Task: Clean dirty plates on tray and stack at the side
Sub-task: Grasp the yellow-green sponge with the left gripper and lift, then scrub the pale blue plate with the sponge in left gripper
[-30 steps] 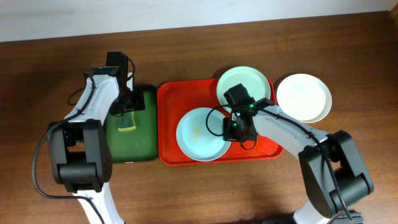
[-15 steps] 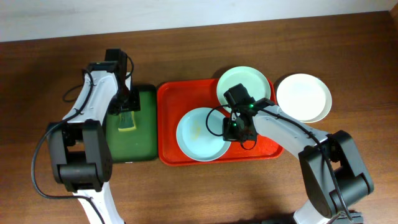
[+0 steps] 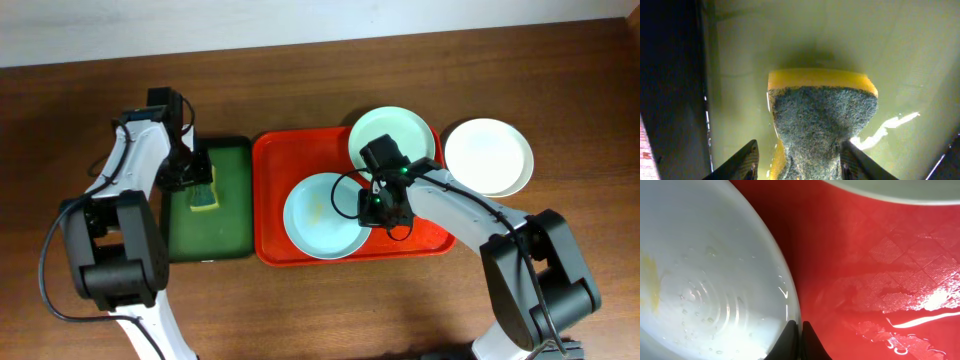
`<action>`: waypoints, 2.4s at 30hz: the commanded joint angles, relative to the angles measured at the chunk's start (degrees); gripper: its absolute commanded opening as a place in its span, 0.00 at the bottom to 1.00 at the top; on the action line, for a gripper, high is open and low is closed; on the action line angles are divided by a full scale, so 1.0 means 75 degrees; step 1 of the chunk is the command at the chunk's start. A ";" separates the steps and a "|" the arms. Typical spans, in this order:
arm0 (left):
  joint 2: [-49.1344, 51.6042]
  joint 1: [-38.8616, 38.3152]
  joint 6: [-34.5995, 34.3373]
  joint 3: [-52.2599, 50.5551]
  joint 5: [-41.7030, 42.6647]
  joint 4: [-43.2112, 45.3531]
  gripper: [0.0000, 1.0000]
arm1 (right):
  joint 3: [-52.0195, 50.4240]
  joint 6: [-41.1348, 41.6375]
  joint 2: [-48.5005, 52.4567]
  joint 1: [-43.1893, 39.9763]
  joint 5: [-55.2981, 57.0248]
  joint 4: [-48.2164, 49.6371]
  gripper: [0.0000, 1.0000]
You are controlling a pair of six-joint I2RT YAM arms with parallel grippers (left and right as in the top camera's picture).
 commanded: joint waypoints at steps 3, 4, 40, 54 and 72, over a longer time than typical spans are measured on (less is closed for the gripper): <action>0.0076 -0.0026 -0.0044 0.0000 0.0175 -0.0082 0.47 | 0.0111 -0.0087 -0.0163 0.0029 0.0154 -0.0032 0.04; 0.0076 -0.0026 -0.0044 -0.0038 0.0178 -0.0082 0.45 | 0.0111 -0.0087 -0.0163 0.0029 0.0154 -0.0032 0.04; -0.1498 -0.1227 0.0420 0.0178 0.0420 -0.0889 0.00 | 0.0070 0.0329 -0.0087 0.0079 -0.0542 0.0219 0.04; -0.1498 -0.1230 0.0420 0.0178 0.0364 -0.0877 0.00 | -0.0067 0.0784 -0.0087 0.0114 -0.0303 0.0493 0.28; -0.1483 -0.1230 0.0417 0.0178 0.0364 -0.0787 0.00 | -0.0070 0.0933 -0.0087 0.0119 -0.0854 0.0729 0.04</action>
